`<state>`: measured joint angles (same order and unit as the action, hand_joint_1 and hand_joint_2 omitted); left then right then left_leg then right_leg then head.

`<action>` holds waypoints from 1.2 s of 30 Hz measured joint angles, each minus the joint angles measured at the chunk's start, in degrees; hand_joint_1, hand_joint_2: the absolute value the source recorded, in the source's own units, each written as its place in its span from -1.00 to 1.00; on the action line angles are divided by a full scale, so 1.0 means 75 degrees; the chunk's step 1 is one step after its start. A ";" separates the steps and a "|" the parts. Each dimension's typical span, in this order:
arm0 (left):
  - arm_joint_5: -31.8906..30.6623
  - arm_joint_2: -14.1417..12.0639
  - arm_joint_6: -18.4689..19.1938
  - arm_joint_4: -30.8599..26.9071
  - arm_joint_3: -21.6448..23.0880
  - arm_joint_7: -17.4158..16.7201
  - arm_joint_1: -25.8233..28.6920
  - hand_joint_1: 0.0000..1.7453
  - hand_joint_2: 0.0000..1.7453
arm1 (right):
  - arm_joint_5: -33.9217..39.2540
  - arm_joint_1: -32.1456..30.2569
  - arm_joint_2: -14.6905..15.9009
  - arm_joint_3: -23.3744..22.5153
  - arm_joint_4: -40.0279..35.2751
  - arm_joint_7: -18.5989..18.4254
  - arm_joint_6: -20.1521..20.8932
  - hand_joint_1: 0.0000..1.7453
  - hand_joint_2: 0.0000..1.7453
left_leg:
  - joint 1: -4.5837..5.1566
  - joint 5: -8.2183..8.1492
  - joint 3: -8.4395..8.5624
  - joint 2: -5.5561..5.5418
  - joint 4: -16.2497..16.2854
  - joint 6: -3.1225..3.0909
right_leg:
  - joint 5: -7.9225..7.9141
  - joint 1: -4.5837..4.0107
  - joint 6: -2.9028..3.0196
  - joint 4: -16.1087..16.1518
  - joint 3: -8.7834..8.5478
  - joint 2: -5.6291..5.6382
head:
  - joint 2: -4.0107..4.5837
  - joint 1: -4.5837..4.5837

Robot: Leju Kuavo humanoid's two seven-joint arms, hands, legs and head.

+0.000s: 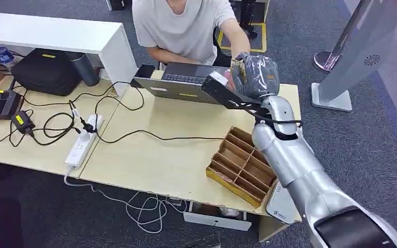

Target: Pass the card to the sensor for recognition and then transmit it.

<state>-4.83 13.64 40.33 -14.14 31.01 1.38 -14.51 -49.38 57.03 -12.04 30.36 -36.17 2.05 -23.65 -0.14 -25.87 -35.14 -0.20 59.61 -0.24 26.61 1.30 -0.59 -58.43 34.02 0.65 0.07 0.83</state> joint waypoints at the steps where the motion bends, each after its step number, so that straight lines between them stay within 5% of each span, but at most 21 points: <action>1: 0.0038 0.0000 0.0081 0.0000 0.0000 -0.0003 0.0000 -1.00 1.00 | -0.0003 0.0022 -0.0038 0.0000 0.0110 0.0018 -0.0055 1.00 1.00 | 0.0000 0.0000 0.0000 0.0000 0.0000 0.0000 | 0.0000 0.0000 0.0000 0.0000 0.0000 0.0000 | 0.0000 0.0003; 2: 0.0064 0.0000 0.0119 0.0000 0.0000 -0.0003 0.0000 -1.00 1.00 | -0.0003 0.0040 -0.0064 0.0000 0.0201 0.0026 -0.0067 -1.00 1.00 | 0.0000 -0.0001 -0.0001 0.0000 0.0000 0.0000 | 0.0000 0.0000 0.0000 0.0000 0.0001 0.0000 | 0.0000 0.0003; 13: 0.0376 -0.0003 0.0049 0.0003 0.0000 -0.0393 0.0005 -1.00 1.00 | -0.0032 0.0122 -0.0154 0.0015 0.0681 0.0099 -0.0230 -1.00 1.00 | -0.0001 -0.0001 -0.0004 0.0004 -0.0001 0.0001 | 0.0000 -0.0001 0.0001 0.0001 0.0014 0.0004 | 0.0000 0.0003; 19: 0.0297 -0.0006 -0.0021 0.0003 0.0000 -0.0180 0.0009 -1.00 1.00 | -0.0216 0.0147 0.0271 -0.0061 0.0781 0.0000 -0.0469 -1.00 1.00 | 0.0001 0.0002 -0.0008 -0.0003 0.0005 -0.0001 | -0.0007 0.0001 0.0000 0.0003 0.0010 -0.0004 | 0.0000 0.0003; 30: 0.0399 -0.0006 -0.0292 0.0012 0.0000 -0.0026 0.0012 -1.00 1.00 | -0.1064 0.0525 0.2155 -0.0469 0.0839 -0.0525 -0.0606 -1.00 1.00 | 0.0003 -0.0002 -0.0021 -0.0007 0.0026 -0.0007 | -0.0015 0.0004 -0.0011 0.0008 0.0016 -0.0002 | 0.0000 0.0006; 36: 0.0373 -0.0020 -0.0499 0.0015 0.0003 0.0475 0.0019 -1.00 1.00 | -0.1519 0.0381 0.3747 -0.0932 0.0967 -0.0691 -0.0606 -1.00 1.00 | 0.0001 0.0011 -0.0059 -0.0104 0.0031 -0.0026 | -0.0006 0.0002 -0.0022 0.0013 0.0007 -0.0105 | 0.0000 -0.0003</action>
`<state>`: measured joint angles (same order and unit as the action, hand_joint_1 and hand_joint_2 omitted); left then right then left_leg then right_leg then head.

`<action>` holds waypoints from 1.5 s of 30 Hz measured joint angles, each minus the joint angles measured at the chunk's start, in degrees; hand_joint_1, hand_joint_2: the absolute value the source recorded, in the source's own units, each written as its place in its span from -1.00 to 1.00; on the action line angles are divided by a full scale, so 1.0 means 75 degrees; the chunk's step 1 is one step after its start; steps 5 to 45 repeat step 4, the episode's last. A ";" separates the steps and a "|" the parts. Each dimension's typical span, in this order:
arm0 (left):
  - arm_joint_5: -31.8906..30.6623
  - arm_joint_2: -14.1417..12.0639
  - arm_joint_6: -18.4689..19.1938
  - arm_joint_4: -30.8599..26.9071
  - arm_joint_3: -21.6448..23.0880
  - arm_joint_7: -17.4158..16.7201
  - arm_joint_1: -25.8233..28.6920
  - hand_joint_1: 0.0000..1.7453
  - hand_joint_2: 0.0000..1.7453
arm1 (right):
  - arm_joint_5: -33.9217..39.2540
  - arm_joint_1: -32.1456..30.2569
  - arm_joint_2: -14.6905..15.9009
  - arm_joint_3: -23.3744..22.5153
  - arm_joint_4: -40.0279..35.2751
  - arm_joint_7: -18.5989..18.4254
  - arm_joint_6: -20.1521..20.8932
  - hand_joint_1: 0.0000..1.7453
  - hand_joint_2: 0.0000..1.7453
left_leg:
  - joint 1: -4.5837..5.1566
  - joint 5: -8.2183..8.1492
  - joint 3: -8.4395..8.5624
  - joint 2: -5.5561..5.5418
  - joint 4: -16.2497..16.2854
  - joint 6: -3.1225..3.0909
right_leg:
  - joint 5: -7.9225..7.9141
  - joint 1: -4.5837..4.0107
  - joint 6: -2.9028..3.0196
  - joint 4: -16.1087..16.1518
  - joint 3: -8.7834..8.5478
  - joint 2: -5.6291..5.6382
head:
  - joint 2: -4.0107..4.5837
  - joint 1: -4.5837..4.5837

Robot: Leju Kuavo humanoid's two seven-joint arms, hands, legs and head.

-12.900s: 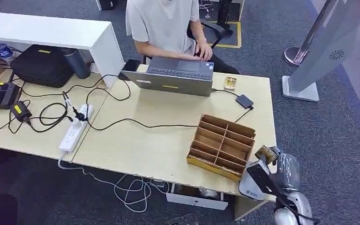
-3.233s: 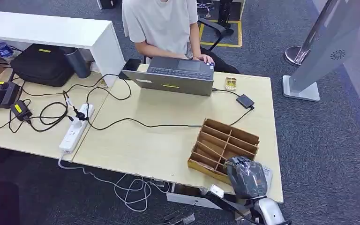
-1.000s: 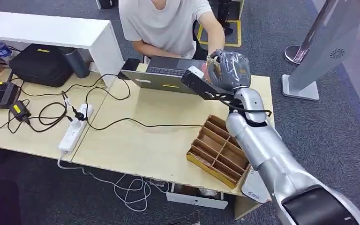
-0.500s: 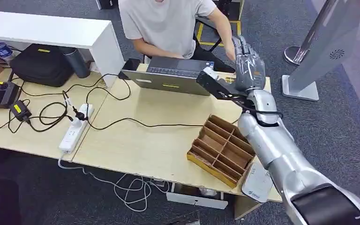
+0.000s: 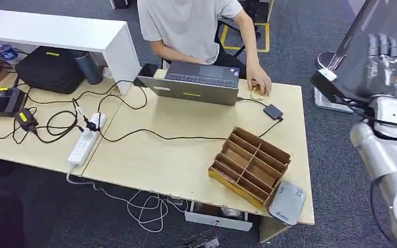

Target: Pass the card to the sensor for recognition and then transmit it.

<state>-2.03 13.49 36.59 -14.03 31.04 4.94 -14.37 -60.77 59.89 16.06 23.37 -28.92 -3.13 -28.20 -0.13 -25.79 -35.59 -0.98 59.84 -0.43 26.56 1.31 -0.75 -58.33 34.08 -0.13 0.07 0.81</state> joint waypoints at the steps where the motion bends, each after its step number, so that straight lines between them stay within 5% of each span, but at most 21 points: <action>1: -0.0020 -0.0003 -0.0003 0.0000 0.0000 0.0070 0.0002 -1.00 1.00 | 0.0012 -0.0081 0.0177 -0.0073 0.0023 0.0006 -0.0006 -1.00 1.00 | 0.0001 0.0000 -0.0002 0.0001 0.0000 -0.0001 | 0.0000 0.0000 0.0000 0.0000 0.0004 0.0002 | 0.0000 0.0006; 4: -0.0047 -0.0006 -0.0099 0.0000 0.0012 0.0204 0.0000 -1.00 1.00 | 0.0030 -0.0501 0.0812 -0.0350 0.0082 -0.0067 -0.0029 -1.00 1.00 | 0.0003 -0.0007 -0.0002 0.0021 0.0001 -0.0010 | -0.0004 0.0001 -0.0005 0.0008 0.0006 0.0024 | 0.0000 0.0003; 45: -0.0047 -0.0006 -0.0099 0.0000 0.0012 0.0204 0.0000 -1.00 1.00 | 0.0030 -0.0501 0.0812 -0.0350 0.0082 -0.0067 -0.0029 -1.00 1.00 | 0.0003 -0.0007 -0.0002 0.0021 0.0001 -0.0010 | -0.0004 0.0001 -0.0005 0.0008 0.0006 0.0024 | 0.0000 0.0003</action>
